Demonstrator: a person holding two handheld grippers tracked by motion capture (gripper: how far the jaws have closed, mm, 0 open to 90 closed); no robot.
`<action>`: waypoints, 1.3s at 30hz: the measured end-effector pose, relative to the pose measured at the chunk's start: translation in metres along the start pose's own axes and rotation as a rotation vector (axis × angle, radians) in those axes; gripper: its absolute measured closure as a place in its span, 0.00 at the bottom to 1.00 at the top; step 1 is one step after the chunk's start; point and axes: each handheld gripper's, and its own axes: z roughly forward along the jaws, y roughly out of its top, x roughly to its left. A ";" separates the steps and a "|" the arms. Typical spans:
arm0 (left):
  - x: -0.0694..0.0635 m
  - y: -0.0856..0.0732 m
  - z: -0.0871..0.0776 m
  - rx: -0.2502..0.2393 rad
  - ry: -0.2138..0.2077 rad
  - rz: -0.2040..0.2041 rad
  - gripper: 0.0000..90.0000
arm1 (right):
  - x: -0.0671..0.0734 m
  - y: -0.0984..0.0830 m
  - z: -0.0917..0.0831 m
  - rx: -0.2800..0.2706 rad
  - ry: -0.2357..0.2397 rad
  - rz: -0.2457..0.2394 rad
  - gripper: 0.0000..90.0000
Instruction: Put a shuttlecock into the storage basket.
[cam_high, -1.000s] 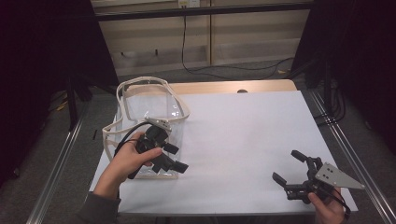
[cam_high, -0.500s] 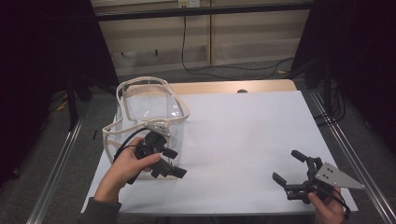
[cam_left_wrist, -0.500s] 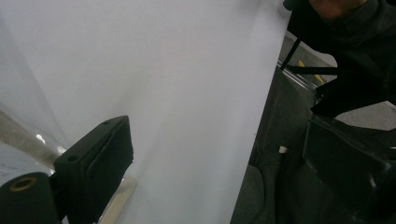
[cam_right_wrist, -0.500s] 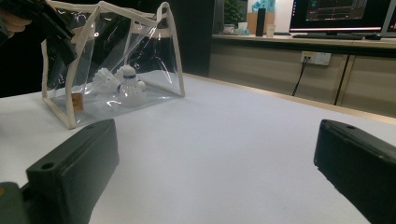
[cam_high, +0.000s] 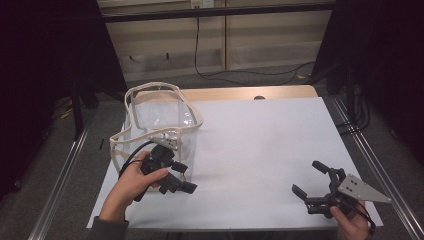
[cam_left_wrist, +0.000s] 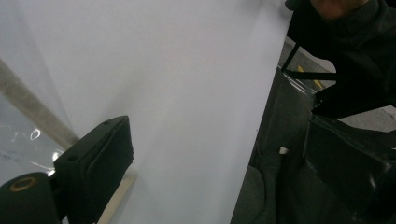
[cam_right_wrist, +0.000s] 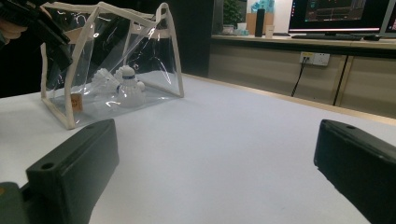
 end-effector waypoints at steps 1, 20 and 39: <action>0.000 -0.001 0.000 -0.002 0.001 -0.005 0.09 | 0.000 0.000 0.000 0.000 0.000 -0.001 0.00; 0.006 -0.015 0.003 -0.006 -0.024 -0.014 0.09 | 0.001 -0.001 0.001 0.005 0.001 -0.001 0.00; 0.015 -0.032 -0.004 -0.050 -0.030 -0.032 0.09 | 0.001 -0.001 0.002 0.009 0.004 -0.001 0.00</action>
